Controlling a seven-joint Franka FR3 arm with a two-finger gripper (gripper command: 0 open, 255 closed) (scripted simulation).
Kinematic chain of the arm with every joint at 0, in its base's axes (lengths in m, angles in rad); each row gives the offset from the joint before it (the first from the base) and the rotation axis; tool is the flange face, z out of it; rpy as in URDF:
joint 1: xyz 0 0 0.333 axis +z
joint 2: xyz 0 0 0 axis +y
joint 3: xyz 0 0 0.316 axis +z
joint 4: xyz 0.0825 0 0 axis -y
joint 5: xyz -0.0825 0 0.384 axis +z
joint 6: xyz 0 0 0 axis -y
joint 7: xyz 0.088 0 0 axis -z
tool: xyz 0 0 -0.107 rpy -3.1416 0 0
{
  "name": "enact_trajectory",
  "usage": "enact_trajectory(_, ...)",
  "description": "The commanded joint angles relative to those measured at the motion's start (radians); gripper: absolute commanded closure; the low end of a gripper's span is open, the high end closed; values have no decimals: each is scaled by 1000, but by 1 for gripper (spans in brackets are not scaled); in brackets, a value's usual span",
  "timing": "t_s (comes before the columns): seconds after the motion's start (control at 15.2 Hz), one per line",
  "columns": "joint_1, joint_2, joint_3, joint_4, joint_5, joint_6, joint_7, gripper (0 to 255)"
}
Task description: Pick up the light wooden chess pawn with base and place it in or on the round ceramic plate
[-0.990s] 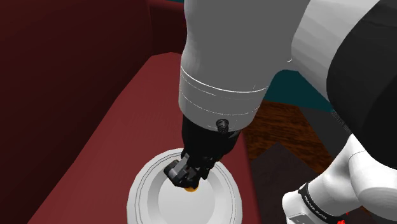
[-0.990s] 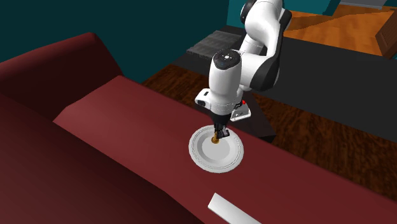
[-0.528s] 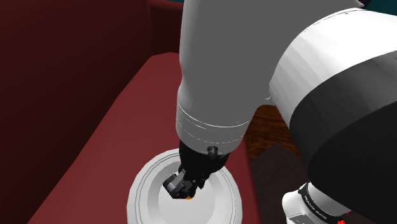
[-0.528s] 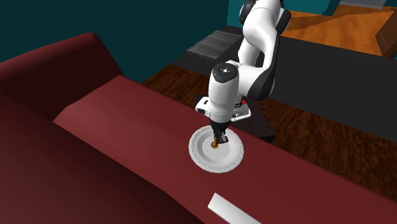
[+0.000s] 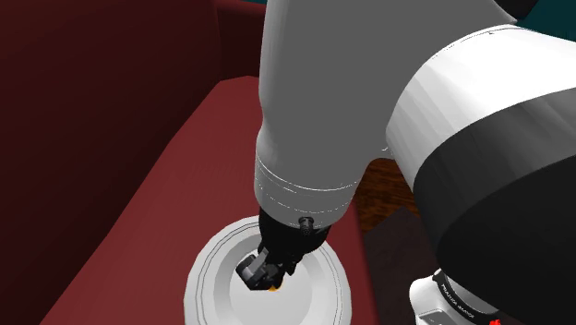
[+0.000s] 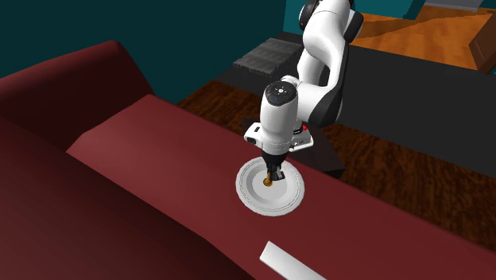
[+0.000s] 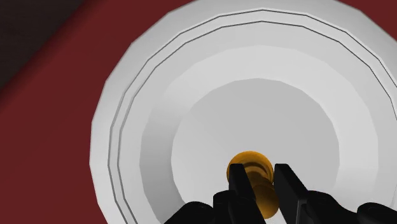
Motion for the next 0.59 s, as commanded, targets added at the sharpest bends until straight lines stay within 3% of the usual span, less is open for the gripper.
enact_trajectory(0.0, 0, 0, 0, 0, 0, 0, 0, 0)
enact_trajectory(0.33, 0, 0, 0, 0, 0, 0, 0, 0)
enact_trajectory(0.53, -3, -21, -19, 84, 0, -103, -4, 0)
